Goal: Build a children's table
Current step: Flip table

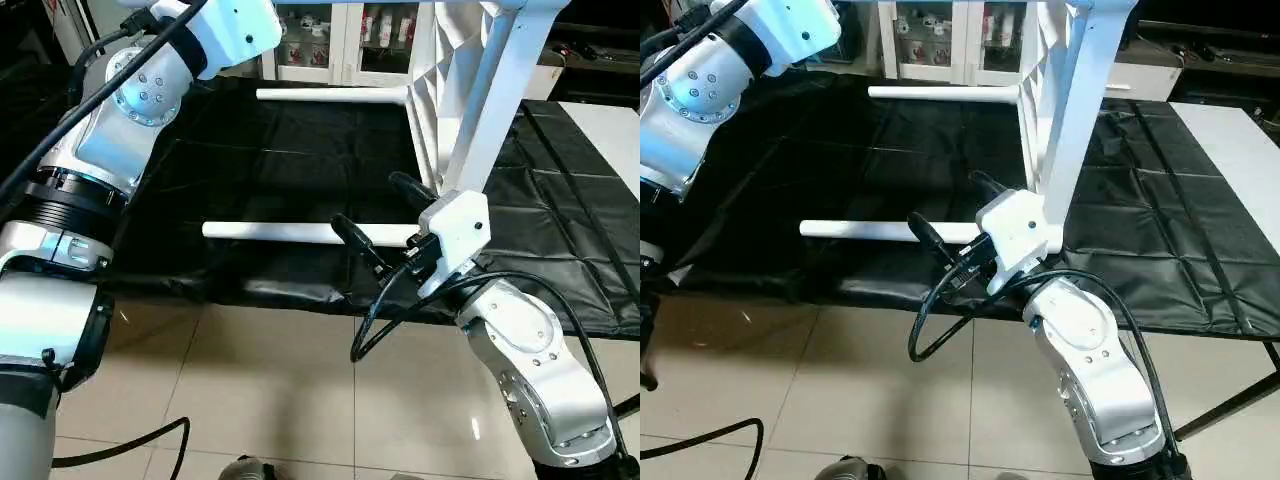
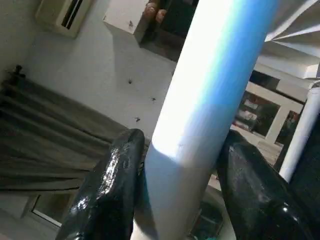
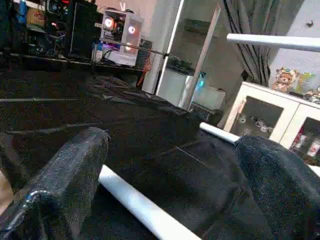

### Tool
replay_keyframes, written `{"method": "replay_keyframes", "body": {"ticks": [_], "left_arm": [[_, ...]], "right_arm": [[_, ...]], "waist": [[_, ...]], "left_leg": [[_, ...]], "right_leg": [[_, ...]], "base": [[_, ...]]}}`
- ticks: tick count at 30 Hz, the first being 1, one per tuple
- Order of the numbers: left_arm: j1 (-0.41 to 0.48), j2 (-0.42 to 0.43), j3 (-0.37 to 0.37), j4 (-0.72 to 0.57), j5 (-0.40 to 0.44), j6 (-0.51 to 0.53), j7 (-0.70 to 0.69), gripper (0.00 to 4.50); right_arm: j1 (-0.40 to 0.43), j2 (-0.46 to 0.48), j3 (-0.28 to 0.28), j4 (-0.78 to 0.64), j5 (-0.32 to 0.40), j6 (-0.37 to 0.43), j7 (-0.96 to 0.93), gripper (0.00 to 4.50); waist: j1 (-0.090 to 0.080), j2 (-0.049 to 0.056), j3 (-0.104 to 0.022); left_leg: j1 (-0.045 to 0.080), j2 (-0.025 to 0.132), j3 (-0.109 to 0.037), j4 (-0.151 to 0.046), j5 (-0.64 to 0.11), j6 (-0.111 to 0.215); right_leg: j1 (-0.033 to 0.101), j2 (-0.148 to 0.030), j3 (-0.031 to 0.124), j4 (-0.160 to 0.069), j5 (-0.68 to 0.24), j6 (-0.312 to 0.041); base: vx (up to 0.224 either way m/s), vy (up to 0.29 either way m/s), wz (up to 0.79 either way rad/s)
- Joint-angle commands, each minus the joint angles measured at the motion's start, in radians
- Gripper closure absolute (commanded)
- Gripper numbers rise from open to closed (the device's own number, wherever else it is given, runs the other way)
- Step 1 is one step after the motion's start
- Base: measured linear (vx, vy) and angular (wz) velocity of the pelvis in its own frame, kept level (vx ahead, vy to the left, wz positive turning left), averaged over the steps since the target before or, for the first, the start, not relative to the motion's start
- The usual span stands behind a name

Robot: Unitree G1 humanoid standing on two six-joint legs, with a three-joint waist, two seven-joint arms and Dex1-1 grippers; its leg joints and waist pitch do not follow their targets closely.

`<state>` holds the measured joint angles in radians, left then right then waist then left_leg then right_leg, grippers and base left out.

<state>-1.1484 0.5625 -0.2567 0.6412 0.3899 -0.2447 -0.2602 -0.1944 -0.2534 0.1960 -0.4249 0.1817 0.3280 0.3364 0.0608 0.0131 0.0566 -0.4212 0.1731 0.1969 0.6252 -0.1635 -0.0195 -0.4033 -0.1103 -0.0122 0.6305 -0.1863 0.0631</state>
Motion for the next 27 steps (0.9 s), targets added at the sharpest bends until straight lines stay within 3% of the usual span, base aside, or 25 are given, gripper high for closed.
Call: {"method": "replay_keyframes", "body": {"ticks": [1, 7, 13, 14, 18, 21, 24, 27], "left_arm": [[-0.013, -0.02, 0.057, -0.024, -0.053, 0.036, 0.001, 2.39], [0.01, -0.07, 0.165, -0.114, -0.164, 0.138, 0.04, 2.39], [0.03, -0.108, 0.243, -0.196, -0.222, 0.215, 0.079, 2.39], [0.036, -0.127, 0.27, -0.208, -0.248, 0.227, 0.091, 2.39], [0.047, -0.166, 0.336, -0.264, -0.316, 0.282, 0.1, 2.39], [0.054, -0.18, 0.377, -0.308, -0.334, 0.343, 0.116, 2.39], [0.061, -0.195, 0.409, -0.342, -0.349, 0.403, 0.113, 2.39], [0.074, -0.194, 0.404, -0.366, -0.337, 0.421, 0.1, 2.39]], "right_arm": [[0.004, 0.001, -0.002, -0.01, -0.006, 0.004, 0.002, 0.0], [0.015, 0.013, 0.004, -0.008, 0.0, 0.023, -0.003, 0.0], [0.023, 0.023, -0.007, 0.006, 0.005, 0.034, -0.015, 0.0], [0.024, 0.025, -0.013, 0.009, 0.007, 0.035, -0.017, 0.0], [0.03, 0.047, -0.046, 0.023, 0.034, 0.062, -0.036, 0.0], [0.037, 0.061, -0.077, 0.041, 0.071, 0.079, -0.034, 0.0], [0.05, 0.057, -0.087, 0.049, 0.106, 0.096, -0.009, 0.0], [0.072, 0.024, -0.058, 0.048, 0.091, 0.092, 0.031, 0.0]], "waist": [[-0.001, 0.01, -0.074], [0.001, 0.007, -0.074], [0.006, 0.003, -0.079], [0.011, 0.007, -0.08], [0.028, 0.007, -0.085], [0.034, 0.002, -0.09], [0.039, 0.003, -0.085], [0.037, -0.001, -0.079]], "left_leg": [[0.049, 0.038, -0.033, -0.097, -0.39, -0.1], [0.048, 0.038, -0.032, -0.097, -0.382, -0.095], [0.041, 0.035, -0.026, -0.086, -0.263, -0.049], [0.039, 0.035, -0.024, -0.082, -0.215, -0.031], [0.04, 0.035, -0.021, -0.076, -0.162, -0.008], [0.035, 0.034, -0.02, -0.069, -0.093, 0.018], [0.035, 0.036, -0.02, -0.071, -0.133, 0.026], [0.032, 0.036, -0.019, -0.078, -0.185, 0.004]], "right_leg": [[0.014, -0.018, 0.013, -0.07, -0.164, -0.193], [0.017, -0.019, 0.013, -0.07, -0.165, -0.197], [0.025, -0.019, 0.012, -0.062, -0.079, -0.222], [0.026, -0.019, 0.012, -0.059, -0.037, -0.228], [0.023, -0.017, 0.01, -0.052, 0.011, -0.244], [0.025, -0.015, 0.007, -0.042, 0.083, -0.255], [0.023, -0.018, 0.006, -0.048, 0.034, -0.254], [0.022, -0.018, 0.007, -0.059, -0.05, -0.225]], "base": [[0.0, 0.0, 0.0], [0.0, 0.0, 0.0], [0.0, 0.0, 0.0], [0.0, 0.0, 0.0], [0.0, 0.0, 0.0], [0.0, 0.0, 0.0], [0.0, 0.0, 0.0], [0.0, 0.0, 0.0]]}}
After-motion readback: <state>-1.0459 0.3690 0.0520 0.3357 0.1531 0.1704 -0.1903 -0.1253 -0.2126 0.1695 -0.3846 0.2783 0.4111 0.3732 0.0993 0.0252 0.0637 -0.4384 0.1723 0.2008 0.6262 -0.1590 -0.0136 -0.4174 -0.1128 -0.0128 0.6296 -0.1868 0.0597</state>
